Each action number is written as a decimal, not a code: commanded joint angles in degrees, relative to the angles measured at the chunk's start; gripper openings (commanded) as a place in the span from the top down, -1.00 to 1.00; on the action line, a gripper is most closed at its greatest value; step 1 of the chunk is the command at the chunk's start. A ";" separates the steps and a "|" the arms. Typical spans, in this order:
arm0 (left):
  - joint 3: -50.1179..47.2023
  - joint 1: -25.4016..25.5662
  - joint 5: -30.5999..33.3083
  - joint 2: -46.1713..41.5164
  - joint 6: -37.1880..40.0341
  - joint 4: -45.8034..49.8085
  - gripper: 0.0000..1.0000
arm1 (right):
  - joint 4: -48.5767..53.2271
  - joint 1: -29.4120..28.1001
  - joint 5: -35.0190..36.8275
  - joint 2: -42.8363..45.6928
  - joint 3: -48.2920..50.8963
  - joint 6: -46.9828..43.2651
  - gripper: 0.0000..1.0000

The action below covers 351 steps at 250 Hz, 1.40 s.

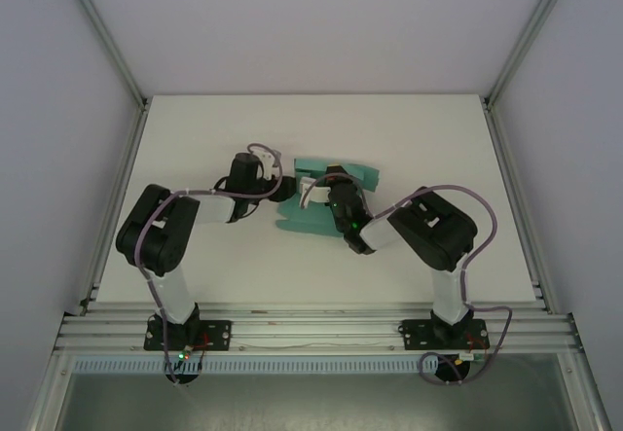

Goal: Assemble paper box

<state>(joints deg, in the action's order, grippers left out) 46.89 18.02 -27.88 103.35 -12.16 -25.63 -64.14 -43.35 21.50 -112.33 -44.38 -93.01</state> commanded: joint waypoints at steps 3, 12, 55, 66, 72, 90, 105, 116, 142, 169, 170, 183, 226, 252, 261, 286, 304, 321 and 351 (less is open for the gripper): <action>1.26 2.08 0.84 1.24 3.83 -2.75 -0.19 | 7.54 -0.69 0.48 0.61 -0.53 3.27 1.00; 1.03 2.38 0.98 1.33 4.23 -2.88 -0.18 | 8.87 -0.73 0.74 1.07 -0.68 3.98 1.00; 3.06 2.76 3.88 2.86 4.63 -1.97 0.08 | 12.57 -0.71 -1.17 3.41 0.32 6.41 1.00; 3.55 3.02 3.95 3.03 4.58 -2.13 0.11 | 14.51 -0.71 -1.27 3.70 0.11 6.82 1.00; 3.64 3.26 4.29 3.01 4.57 -2.46 0.11 | 14.87 -0.77 -1.41 3.70 0.15 7.07 1.00; 4.12 4.00 5.35 3.06 4.92 -2.89 0.13 | 15.65 -0.73 -1.46 3.70 0.08 7.70 1.00; 4.59 4.88 6.85 3.16 5.53 -2.79 0.18 | 16.70 -0.65 -1.23 3.57 -0.22 8.77 1.00; 5.01 5.40 8.08 3.39 5.78 -2.59 0.26 | 17.62 -0.71 -1.34 3.61 -0.41 9.57 1.00; 6.25 5.93 10.23 4.28 5.93 -2.23 0.40 | 18.89 -0.77 -2.37 3.96 -0.27 11.58 1.00; 6.21 6.48 12.32 4.66 5.64 -3.16 0.52 | 22.52 -0.77 -3.26 5.41 -0.21 14.94 1.00; 6.25 6.49 12.41 4.66 5.65 -3.22 0.52 | 22.72 -0.77 -3.28 5.44 -0.24 15.08 1.00; 6.10 6.75 13.37 4.67 5.66 -3.76 0.59 | 24.59 -0.77 -4.13 6.47 0.09 16.95 1.00; 5.96 7.62 14.11 4.71 7.02 -4.08 0.70 | 29.66 -0.73 -5.87 10.34 0.33 22.90 0.82; 4.94 8.49 15.35 4.04 8.63 -4.04 0.80 | 31.53 -0.73 -5.75 13.80 0.60 27.51 0.51; 4.39 8.77 16.07 3.64 8.99 -4.23 0.87 | 33.03 -0.72 -5.75 15.47 0.62 29.81 0.35; 3.00 9.05 15.93 2.75 9.62 -4.45 0.87 | 39.05 -0.75 -7.34 21.20 0.87 37.01 0.03; 1.61 9.42 15.61 2.07 9.83 -5.48 0.88 | 45.39 -0.68 -10.22 25.94 1.05 43.09 -0.40; 0.21 9.67 16.15 1.60 10.44 -6.32 0.88 | 50.78 -0.68 -13.89 30.09 1.24 48.81 -0.70; -0.84 10.28 17.17 0.62 11.63 -5.64 0.88 | 55.43 -0.01 -19.03 36.09 1.84 56.70 -1.00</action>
<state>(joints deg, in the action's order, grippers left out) 47.81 27.42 -12.58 106.08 -2.74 -30.50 -18.37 -43.83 9.39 -81.54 -43.57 -49.58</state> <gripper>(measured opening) 0.075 0.988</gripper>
